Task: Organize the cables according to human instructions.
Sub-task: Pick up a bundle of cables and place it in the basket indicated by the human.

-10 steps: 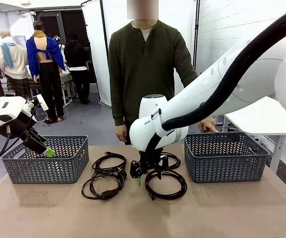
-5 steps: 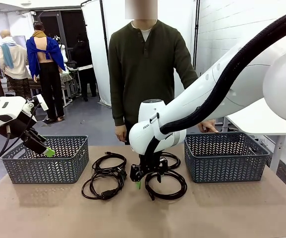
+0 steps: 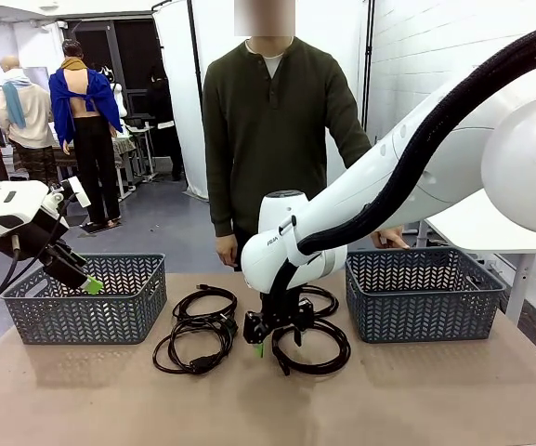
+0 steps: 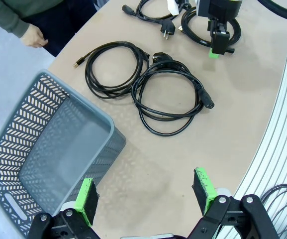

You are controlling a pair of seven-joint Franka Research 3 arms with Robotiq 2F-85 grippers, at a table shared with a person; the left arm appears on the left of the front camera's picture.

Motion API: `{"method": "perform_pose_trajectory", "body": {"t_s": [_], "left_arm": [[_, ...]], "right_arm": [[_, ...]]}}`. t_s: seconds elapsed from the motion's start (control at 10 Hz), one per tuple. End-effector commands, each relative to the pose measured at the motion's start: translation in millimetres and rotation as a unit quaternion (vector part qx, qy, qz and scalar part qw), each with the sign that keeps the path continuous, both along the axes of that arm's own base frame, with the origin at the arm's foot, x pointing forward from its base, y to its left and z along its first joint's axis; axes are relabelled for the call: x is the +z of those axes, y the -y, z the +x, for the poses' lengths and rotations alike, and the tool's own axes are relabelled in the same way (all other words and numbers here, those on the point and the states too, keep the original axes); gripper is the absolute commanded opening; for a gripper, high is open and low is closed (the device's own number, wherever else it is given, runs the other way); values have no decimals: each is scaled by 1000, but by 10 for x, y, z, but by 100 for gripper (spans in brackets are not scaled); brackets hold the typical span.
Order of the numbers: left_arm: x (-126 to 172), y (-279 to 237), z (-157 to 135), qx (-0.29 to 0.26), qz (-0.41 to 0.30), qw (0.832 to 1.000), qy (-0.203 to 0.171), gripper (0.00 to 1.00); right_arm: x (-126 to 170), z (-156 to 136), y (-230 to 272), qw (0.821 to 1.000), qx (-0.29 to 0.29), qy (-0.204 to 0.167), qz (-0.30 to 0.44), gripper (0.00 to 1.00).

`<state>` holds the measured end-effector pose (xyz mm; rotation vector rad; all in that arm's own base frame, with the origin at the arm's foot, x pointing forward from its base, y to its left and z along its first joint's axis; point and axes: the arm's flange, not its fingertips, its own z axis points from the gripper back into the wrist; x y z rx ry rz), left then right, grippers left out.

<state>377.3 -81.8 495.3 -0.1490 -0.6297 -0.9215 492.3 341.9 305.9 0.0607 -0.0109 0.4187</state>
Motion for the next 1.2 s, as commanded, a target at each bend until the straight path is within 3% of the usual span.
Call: {"method": "perform_pose_trajectory", "body": {"t_s": [0.0,0.1,0.2,0.7,1.1], "left_arm": [[-7,-22,6,-2,0,1000,-2,100],[-7,-22,6,-2,0,1000,-2,100],[-7,-22,6,-2,0,1000,-2,100],[-7,-22,6,-2,0,1000,-2,100],[-7,-22,6,-2,0,1000,-2,100]], "right_arm": [[-43,79,-66,1000,-12,7,-23,100],[-50,82,-71,1000,-12,4,-24,100],[-51,82,-79,1000,-13,5,-25,87],[-44,99,-90,1000,-18,3,-22,0],[7,75,-127,1000,-25,0,-19,0]]}}
